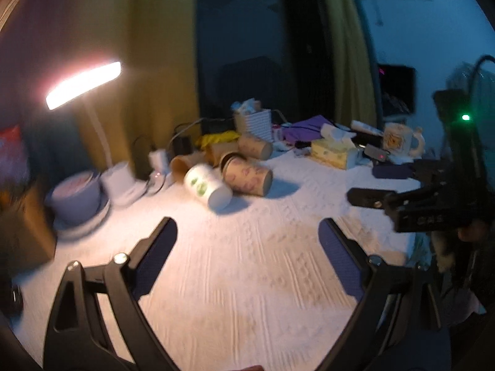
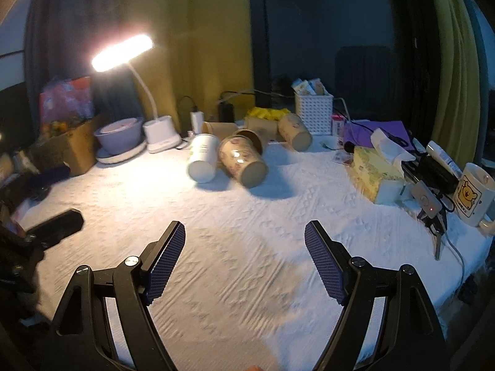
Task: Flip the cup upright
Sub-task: 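Move the left tool to the lying pink-floral paper cup and grasp it, then lift the floral paper cup off the table with the left tool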
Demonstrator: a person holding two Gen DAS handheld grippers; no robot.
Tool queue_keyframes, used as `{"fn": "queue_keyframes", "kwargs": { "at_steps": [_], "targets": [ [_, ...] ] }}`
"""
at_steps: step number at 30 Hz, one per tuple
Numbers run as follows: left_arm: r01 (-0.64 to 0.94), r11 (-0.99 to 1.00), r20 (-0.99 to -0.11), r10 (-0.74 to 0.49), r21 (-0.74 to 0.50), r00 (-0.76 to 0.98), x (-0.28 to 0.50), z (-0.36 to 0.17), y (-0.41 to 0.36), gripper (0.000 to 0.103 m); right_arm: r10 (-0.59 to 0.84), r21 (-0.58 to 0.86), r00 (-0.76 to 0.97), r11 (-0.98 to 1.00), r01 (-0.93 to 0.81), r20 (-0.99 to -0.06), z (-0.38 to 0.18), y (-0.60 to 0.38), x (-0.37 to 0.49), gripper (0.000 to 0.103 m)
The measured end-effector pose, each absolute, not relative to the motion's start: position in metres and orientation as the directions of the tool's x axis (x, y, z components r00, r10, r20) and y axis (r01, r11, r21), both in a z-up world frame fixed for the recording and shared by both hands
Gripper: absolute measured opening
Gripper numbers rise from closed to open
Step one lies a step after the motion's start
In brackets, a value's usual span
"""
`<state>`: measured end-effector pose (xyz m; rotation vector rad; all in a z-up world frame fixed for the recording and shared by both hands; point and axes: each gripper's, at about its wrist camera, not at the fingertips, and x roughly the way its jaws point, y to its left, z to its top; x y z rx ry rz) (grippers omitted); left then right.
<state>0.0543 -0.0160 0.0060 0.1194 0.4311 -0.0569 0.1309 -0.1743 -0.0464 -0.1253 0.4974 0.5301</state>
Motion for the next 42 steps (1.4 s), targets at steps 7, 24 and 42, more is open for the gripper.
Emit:
{"fn": "queue_keyframes", "kwargs": {
  "at_steps": [7,24,42],
  "targets": [
    [0.142,0.985,-0.575,-0.064,0.093,0.816,0.152,0.003,-0.003,0.094,0.414,0.061,0.759,0.893,-0.447,-0.502,-0.051,-0.179,0.195,0.082],
    [0.129,0.991,-0.755,-0.049,0.048,0.654,0.37,-0.006,-0.004,0.094,0.378,0.093,0.746,0.914,-0.395,-0.548,-0.042,-0.167,0.352,0.082],
    [0.063,0.998,-0.884,-0.011,0.021,0.467,0.457,-0.046,0.004,0.063,0.428,0.173,0.741,0.9,-0.4,-0.518,-0.035,-0.18,0.362,0.082]
  ]
}}
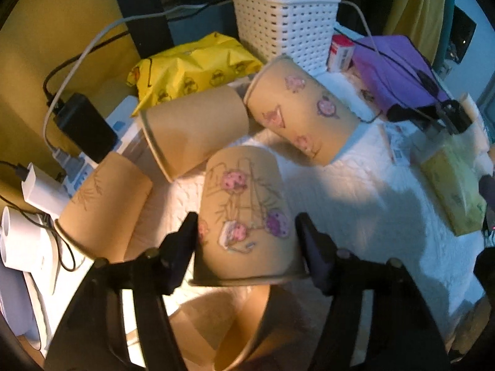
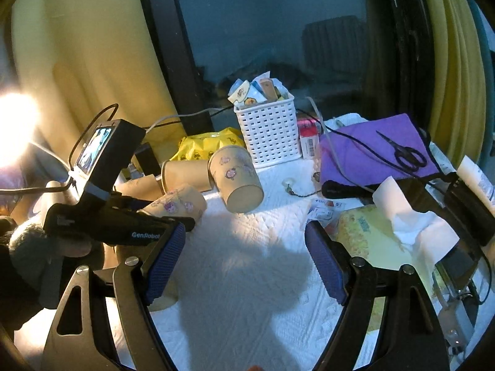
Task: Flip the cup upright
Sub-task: 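Lift the floral paper cup off the table with the left tool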
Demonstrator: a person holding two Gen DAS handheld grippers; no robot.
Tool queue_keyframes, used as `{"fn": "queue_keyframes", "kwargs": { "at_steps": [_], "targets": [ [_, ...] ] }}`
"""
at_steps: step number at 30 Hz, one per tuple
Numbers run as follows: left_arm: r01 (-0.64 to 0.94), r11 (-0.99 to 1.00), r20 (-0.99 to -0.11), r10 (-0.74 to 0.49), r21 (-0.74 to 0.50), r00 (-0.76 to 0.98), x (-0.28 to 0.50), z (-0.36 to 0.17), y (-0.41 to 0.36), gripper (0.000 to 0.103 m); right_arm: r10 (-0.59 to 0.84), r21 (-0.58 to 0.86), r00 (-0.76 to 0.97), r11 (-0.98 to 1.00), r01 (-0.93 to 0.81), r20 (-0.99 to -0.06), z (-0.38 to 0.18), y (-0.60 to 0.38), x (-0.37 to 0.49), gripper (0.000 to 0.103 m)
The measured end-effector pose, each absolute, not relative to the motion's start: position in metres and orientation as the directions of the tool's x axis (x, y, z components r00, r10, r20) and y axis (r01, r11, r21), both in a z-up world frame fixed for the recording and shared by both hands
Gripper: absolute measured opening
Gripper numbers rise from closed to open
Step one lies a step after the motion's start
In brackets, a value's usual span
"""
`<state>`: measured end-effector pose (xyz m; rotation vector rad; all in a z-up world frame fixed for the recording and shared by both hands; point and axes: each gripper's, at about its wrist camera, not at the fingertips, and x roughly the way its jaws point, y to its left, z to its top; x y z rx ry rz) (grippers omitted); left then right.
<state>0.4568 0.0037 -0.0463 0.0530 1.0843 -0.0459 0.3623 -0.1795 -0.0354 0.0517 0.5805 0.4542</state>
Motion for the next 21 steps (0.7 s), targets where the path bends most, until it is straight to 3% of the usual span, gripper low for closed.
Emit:
{"fn": "queue_keyframes", "kwargs": {
  "at_steps": [15,21],
  "targets": [
    [0.262,0.965,-0.746,-0.173,0.002,0.643,0.37,0.06,-0.028,0.063,0.378,0.121,0.807,0.923,-0.364,-0.455,0.004,-0.201,0.295,0.082],
    [0.363,0.932,-0.728,-0.257,-0.013,0.635,0.301,0.069,-0.037,0.063,0.389,0.092,0.808,0.916,-0.391,-0.443,0.014,-0.2,0.241,0.082]
  ]
}}
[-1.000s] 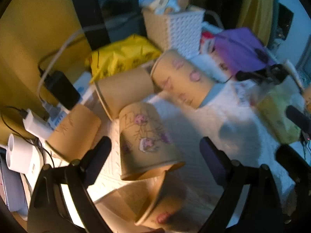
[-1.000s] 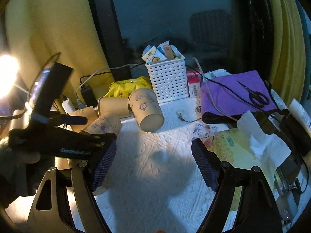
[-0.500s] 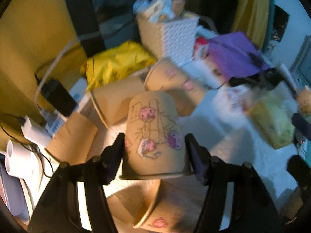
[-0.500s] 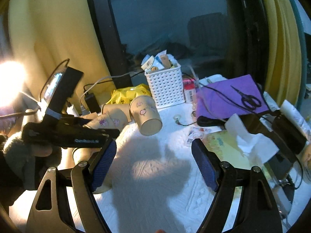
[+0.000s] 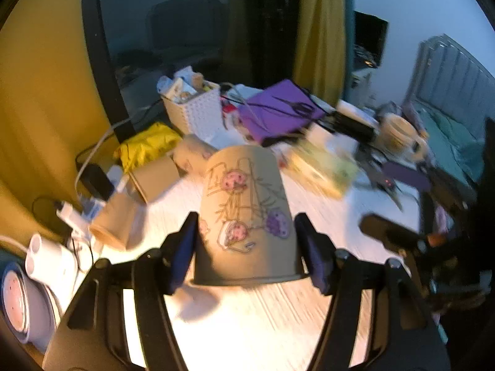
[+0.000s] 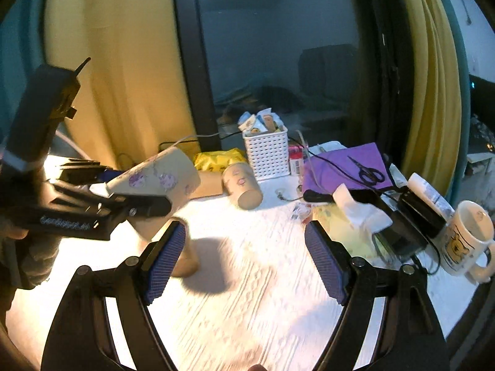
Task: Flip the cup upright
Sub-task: 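Lift the floral paper cup off the table with the left tool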
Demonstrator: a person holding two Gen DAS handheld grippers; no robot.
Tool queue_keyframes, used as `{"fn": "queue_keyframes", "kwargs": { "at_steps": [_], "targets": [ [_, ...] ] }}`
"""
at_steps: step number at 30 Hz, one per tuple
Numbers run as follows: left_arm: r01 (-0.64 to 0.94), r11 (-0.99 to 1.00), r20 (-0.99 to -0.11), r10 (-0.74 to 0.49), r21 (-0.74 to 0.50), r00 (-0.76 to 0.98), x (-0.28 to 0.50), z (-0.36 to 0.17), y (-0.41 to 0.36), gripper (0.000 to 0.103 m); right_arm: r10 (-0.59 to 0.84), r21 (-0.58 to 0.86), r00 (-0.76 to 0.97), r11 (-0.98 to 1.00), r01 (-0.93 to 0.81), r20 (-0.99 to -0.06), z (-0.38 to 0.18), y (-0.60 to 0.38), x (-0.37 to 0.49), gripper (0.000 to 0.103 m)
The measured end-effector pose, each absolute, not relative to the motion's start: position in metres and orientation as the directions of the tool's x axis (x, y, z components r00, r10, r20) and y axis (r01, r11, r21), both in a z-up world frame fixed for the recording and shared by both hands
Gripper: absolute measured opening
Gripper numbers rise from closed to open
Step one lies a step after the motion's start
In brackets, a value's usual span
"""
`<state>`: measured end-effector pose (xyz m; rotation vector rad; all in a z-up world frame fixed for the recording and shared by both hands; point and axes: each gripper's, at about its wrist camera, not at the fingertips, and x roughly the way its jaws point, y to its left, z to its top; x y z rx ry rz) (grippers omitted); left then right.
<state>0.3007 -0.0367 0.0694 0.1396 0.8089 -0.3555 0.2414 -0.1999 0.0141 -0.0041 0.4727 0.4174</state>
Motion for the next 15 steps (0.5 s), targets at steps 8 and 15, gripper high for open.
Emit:
{"fn": "queue_keyframes", "kwargs": {
  "at_steps": [8,15],
  "targets": [
    [0.388,0.921,-0.751,-0.283,-0.039,0.597,0.204,0.038,-0.027,0.063,0.414,0.082,0.784,0.901,-0.427,-0.464,0.009,-0.191,0.184,0.082],
    [0.393,0.919,-0.771,-0.273,-0.033,0.575,0.136,-0.005,-0.017,0.063,0.459,0.091,0.747,0.874,-0.478,-0.481,-0.006,-0.177,0.14,0.082]
  ]
}}
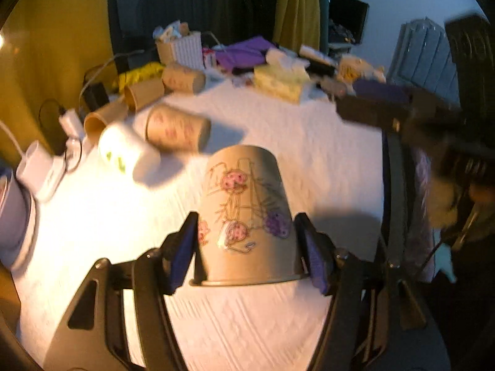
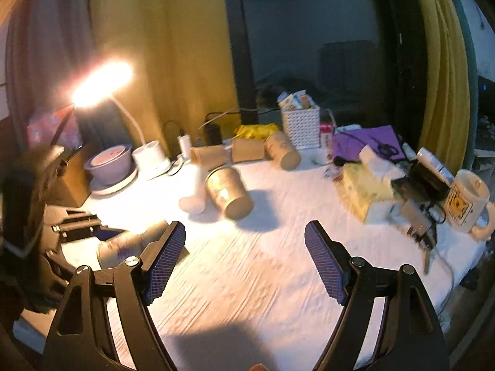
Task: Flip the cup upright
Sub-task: 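Lift the floral paper cup off the table with the left tool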
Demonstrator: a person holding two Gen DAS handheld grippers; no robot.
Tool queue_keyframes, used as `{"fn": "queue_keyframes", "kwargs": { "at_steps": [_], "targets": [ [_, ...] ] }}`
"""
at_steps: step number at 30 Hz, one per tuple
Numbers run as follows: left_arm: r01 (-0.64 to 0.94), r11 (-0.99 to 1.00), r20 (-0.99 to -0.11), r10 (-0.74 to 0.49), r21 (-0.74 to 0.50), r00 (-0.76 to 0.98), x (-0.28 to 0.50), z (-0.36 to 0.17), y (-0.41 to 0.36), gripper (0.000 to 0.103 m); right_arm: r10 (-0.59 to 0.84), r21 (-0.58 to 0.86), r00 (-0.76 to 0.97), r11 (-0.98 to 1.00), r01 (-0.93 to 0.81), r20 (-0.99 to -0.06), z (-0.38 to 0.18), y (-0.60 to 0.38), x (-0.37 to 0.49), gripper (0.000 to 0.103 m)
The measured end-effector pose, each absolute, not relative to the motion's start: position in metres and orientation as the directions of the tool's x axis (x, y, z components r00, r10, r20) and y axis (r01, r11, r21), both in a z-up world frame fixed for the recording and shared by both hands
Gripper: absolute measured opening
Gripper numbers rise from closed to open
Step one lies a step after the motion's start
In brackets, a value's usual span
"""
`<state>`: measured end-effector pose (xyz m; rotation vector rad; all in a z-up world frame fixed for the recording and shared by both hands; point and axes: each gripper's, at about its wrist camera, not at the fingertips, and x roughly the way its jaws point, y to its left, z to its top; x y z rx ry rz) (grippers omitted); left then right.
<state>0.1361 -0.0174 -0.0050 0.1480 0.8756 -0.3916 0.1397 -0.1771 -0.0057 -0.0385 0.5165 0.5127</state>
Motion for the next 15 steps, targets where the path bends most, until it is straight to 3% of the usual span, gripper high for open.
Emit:
{"fn": "queue_keyframes", "kwargs": {
  "at_steps": [15],
  "targets": [
    [0.417,0.905,-0.788,-0.199,0.08,0.582,0.095,-0.046,-0.044,0.065,0.47,0.099,0.673,0.853,-0.512,-0.571,-0.055,-0.168,0.116,0.082]
  ]
}}
